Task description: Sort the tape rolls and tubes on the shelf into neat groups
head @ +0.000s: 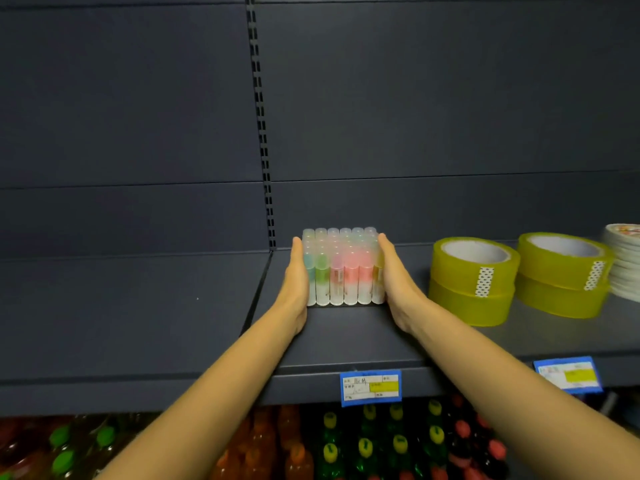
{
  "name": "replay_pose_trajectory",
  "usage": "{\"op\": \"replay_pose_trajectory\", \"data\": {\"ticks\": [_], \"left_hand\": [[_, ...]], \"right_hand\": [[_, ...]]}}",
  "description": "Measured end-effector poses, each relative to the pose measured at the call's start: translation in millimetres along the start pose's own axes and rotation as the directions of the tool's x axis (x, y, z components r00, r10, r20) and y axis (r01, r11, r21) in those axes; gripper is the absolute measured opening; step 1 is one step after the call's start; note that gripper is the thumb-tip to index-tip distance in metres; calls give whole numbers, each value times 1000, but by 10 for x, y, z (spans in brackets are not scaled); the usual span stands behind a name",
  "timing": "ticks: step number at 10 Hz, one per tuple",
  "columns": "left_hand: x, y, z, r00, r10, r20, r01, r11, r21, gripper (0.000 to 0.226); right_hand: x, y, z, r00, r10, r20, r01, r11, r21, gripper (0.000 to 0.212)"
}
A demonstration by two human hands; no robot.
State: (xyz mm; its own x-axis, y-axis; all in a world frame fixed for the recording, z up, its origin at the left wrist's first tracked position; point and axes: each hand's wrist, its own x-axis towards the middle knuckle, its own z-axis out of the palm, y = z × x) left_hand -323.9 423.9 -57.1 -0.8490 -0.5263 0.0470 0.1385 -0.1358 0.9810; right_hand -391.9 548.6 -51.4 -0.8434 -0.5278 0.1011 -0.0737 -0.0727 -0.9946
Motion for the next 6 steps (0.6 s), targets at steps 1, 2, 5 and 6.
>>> {"op": "replay_pose_trajectory", "data": {"ticks": [1, 2, 5, 6], "left_hand": [[-195, -26, 24, 999, 14, 33, -14, 1000, 3, 67], [-298, -101, 44, 997, 40, 70, -39, 999, -17, 65], [-479, 46, -7, 990, 138, 2, -137, 979, 150, 63], [-562, 218, 3, 894, 411, -181, -310, 856, 413, 55]], "right_hand": [[-157, 4, -56, 1000, -10, 20, 10, 1000, 23, 47], [-269, 35, -103, 1000, -3, 22, 2, 999, 32, 55], [-496, -57, -251, 988, 21, 153, -29, 998, 49, 50], [-678, -166, -489, 993, -119, -10, 116, 978, -171, 50]]}}
